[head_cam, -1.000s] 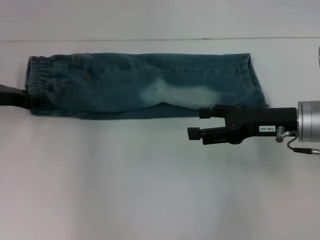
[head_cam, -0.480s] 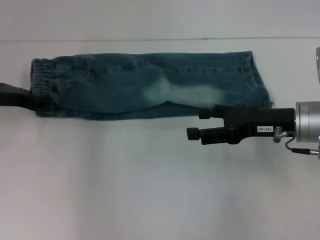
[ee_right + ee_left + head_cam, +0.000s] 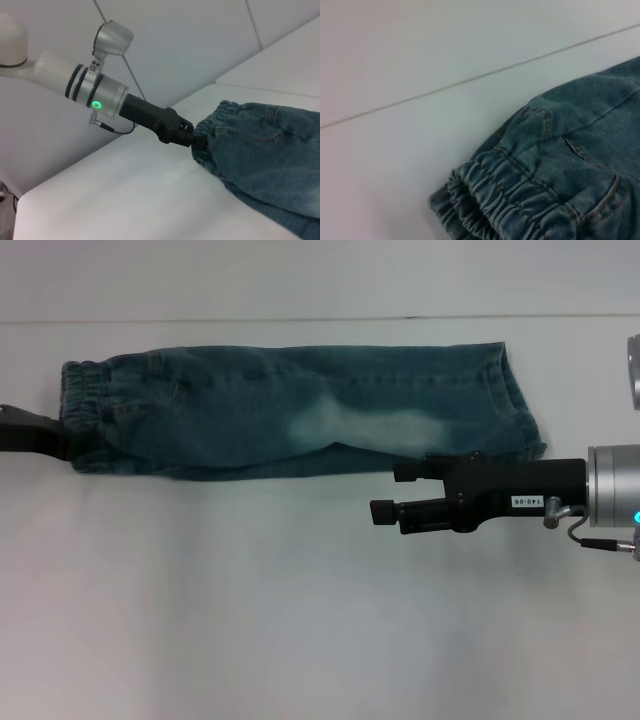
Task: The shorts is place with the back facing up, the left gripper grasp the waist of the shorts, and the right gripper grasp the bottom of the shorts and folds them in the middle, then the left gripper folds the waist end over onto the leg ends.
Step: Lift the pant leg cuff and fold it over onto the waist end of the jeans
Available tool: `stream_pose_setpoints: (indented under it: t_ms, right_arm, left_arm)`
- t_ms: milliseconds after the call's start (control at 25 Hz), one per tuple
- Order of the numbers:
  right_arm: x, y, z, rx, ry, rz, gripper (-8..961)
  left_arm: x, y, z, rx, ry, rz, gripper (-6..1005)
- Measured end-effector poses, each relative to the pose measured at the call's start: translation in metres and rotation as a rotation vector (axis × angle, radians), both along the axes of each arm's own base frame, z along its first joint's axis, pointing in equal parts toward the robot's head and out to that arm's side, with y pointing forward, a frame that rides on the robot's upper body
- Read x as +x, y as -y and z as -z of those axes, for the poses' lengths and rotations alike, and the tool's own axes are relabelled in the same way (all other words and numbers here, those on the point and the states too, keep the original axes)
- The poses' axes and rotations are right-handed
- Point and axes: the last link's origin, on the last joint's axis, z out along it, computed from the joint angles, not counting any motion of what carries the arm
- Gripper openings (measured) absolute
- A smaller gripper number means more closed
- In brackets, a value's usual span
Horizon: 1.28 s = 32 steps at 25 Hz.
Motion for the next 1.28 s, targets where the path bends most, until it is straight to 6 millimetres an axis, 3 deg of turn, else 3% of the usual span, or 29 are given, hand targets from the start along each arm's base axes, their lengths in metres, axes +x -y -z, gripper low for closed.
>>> stream_pose_setpoints:
  t_ms: [400,640,760,1120,1280]
  right_arm:
    - [-0.001,-0.001,0.001,-0.005,0.004,-0.003,928]
    - [0.001,-0.002,0.001,0.013,0.016,-0.01,757]
    - [0.002,-0.004,0.001,0.031,0.025,-0.011,517]
    - [0.009,-0.03,-0.002,0.249,-0.009,0.094,301]
    - [0.012,-0.047,0.013,0.401,-0.015,0.167,171]
  left_arm:
    - [0.013,0.002,-0.006,-0.046,0.038,0.006,196]
    - [0.039,0.002,-0.021,-0.099,0.055,0.044,168]
    - [0.052,0.0,-0.029,-0.128,0.059,0.062,141]
    - [0.102,-0.011,-0.052,-0.207,0.062,0.141,138]
    - [0.134,-0.016,-0.06,-0.219,0.06,0.201,136]
